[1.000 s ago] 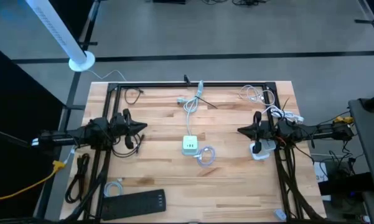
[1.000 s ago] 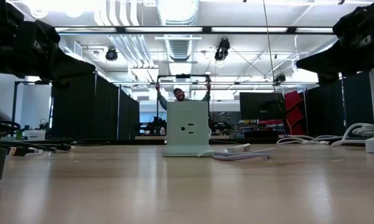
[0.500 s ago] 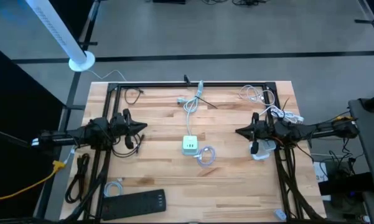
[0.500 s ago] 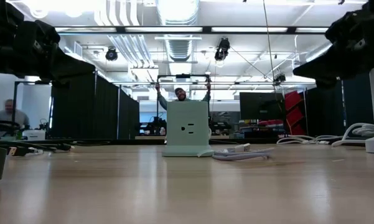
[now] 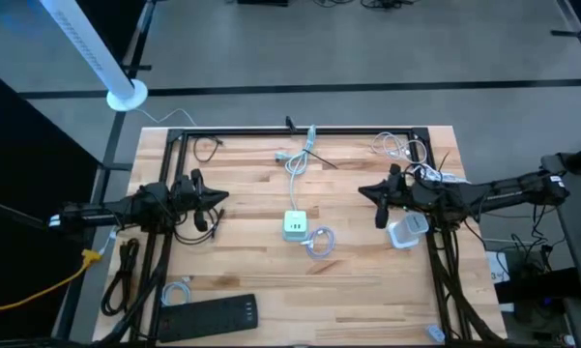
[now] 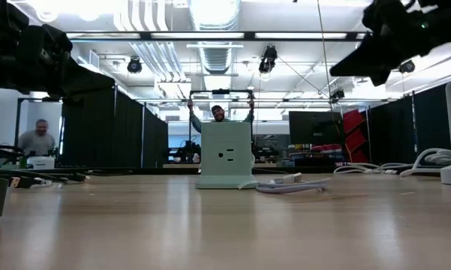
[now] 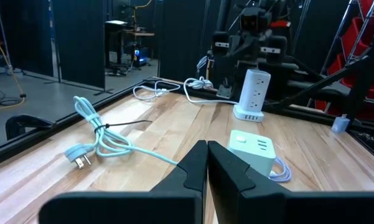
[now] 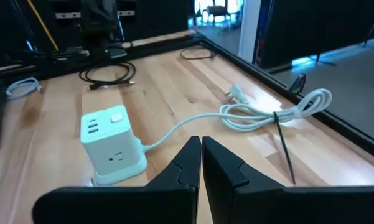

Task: Insert USB
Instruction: Insert the bottom black charger cable into the black outlet extension

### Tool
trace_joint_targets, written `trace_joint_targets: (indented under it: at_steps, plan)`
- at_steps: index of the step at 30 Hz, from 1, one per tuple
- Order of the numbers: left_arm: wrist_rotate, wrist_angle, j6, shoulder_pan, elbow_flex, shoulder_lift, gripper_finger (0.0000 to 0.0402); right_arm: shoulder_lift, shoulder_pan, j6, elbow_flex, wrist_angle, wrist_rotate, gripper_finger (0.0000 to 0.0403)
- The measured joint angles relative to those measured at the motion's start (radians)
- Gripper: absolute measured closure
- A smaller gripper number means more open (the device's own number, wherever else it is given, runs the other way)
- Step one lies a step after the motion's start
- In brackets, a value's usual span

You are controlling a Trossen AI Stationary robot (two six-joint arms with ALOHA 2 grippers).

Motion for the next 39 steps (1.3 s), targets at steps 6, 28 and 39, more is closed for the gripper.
trace_joint_targets:
  at_steps: [6, 28, 39]
  plan:
    - [0.000, 0.000, 0.000, 0.000, 0.000, 0.000, 0.0402, 0.055, 0.000, 0.010, 0.055, -0.022, -0.017, 0.0403]
    - [-0.525, 0.694, -0.502, 0.000, 0.000, 0.122, 0.0402, 0.051, 0.003, 0.049, 0.070, -0.166, -0.453, 0.0403]
    - [-0.535, 0.628, -0.236, 0.003, 0.058, 0.150, 0.0402, 0.123, 0.006, 0.141, 0.189, -0.397, -0.335, 0.0403]
